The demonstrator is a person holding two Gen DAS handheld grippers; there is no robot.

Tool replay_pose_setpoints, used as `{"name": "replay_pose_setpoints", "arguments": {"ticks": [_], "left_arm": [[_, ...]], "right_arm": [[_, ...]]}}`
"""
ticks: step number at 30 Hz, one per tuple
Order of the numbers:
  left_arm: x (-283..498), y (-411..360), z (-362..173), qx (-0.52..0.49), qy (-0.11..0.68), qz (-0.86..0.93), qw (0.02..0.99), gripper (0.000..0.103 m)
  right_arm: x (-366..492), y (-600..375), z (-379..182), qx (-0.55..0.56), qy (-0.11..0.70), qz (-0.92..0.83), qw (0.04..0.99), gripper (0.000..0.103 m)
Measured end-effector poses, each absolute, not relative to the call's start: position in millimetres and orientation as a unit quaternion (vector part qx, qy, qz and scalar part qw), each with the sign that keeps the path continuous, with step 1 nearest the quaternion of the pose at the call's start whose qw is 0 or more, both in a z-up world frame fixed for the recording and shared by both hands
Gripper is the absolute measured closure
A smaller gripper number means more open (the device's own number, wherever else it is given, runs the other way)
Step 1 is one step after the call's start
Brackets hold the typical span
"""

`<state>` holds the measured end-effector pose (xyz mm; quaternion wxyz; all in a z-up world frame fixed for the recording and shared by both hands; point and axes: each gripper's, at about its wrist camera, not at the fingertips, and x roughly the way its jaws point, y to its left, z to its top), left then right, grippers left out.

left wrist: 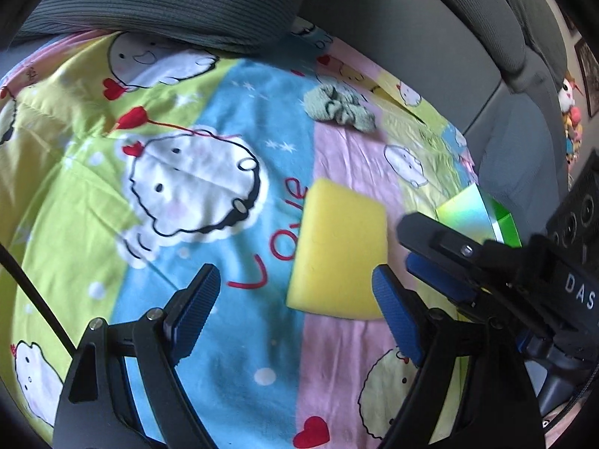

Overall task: Organize objects
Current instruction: 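Move the right gripper to the yellow sponge and grasp it, then lift the yellow sponge and carry it into the white box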

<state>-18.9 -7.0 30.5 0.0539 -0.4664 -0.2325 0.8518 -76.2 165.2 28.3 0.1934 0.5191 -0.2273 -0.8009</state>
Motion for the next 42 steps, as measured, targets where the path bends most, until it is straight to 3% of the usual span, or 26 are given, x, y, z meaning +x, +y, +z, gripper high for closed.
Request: {"name": "replay_pose_setpoints", "arguments": {"ticks": [2, 5, 7, 11, 25, 42], "left_arm": [[-21.3, -2.6, 26.5, -0.473, -0.228, 0.849, 0.063, 0.025], [-24.6, 1.3, 20.4, -0.484, -0.220, 0.844, 0.065, 0.045], [-26.4, 3.2, 17.0, -0.487, -0.223, 0.841, 0.072, 0.048], [-27.3, 7.4, 18.1, -0.484, -0.225, 0.840, 0.095, 0.064], [-13.1, 18.1, 39.5, -0.452, -0.171, 0.871, 0.092, 0.065], [21.8, 34.8, 107.8, -0.319, -0.128, 0.931, 0.122, 0.065]], "right_arm": [[-79.0, 161.5, 23.4, 0.527, -0.225, -0.796, 0.193, 0.048], [-82.4, 155.8, 15.5, 0.540, -0.225, -0.787, 0.194, 0.048], [-83.4, 150.5, 12.4, 0.545, -0.215, -0.788, 0.189, 0.048], [-83.7, 145.3, 9.9, 0.550, -0.199, -0.792, 0.178, 0.048], [-72.1, 129.6, 17.9, 0.532, -0.142, -0.818, 0.166, 0.048], [-35.5, 146.6, 94.5, 0.414, -0.147, -0.878, 0.190, 0.048]]}}
